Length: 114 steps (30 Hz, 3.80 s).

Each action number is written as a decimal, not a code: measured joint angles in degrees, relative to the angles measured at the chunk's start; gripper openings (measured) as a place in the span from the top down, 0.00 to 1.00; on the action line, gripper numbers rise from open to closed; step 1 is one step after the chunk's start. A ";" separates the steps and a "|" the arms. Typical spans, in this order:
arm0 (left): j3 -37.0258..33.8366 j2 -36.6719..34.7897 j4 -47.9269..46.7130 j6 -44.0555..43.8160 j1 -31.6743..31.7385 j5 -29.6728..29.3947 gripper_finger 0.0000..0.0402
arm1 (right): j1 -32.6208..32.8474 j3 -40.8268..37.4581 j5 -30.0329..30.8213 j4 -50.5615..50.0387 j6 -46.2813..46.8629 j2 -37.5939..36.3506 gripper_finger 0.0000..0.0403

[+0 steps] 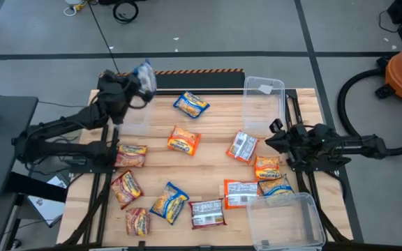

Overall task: Sort Maruchan noodles
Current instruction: Put the blue noodle pack into the top left transparent bin

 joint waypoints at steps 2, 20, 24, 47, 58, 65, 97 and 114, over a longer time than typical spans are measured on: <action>-0.20 0.10 0.10 -2.95 2.77 -1.47 1.00 | 0.00 0.00 0.00 -0.04 0.01 0.99 0.91; -1.53 8.41 -7.48 -30.48 14.47 -8.15 1.00 | 0.00 0.00 1.86 4.01 1.52 5.97 0.91; -1.53 8.41 -12.20 -41.59 14.48 -10.21 0.99 | 0.00 0.00 1.83 4.08 1.52 5.96 0.91; -1.53 21.25 -15.12 -66.97 10.23 -20.16 0.99 | 0.00 0.00 1.44 4.05 10.43 5.96 0.91; -1.53 24.47 -15.04 -72.44 18.52 -4.28 0.99 | 0.00 0.00 1.44 4.05 10.49 5.96 0.91; -1.53 24.48 -14.90 -74.54 19.91 -1.81 0.99 | 0.00 0.00 1.49 4.08 10.48 5.96 0.91; -1.53 29.90 -13.05 -80.57 24.54 5.52 0.97 | 0.00 0.00 1.49 4.10 10.50 5.96 0.91; -1.53 29.98 -10.80 -77.97 24.52 1.11 0.97 | 0.00 0.00 1.46 4.10 10.50 5.96 0.91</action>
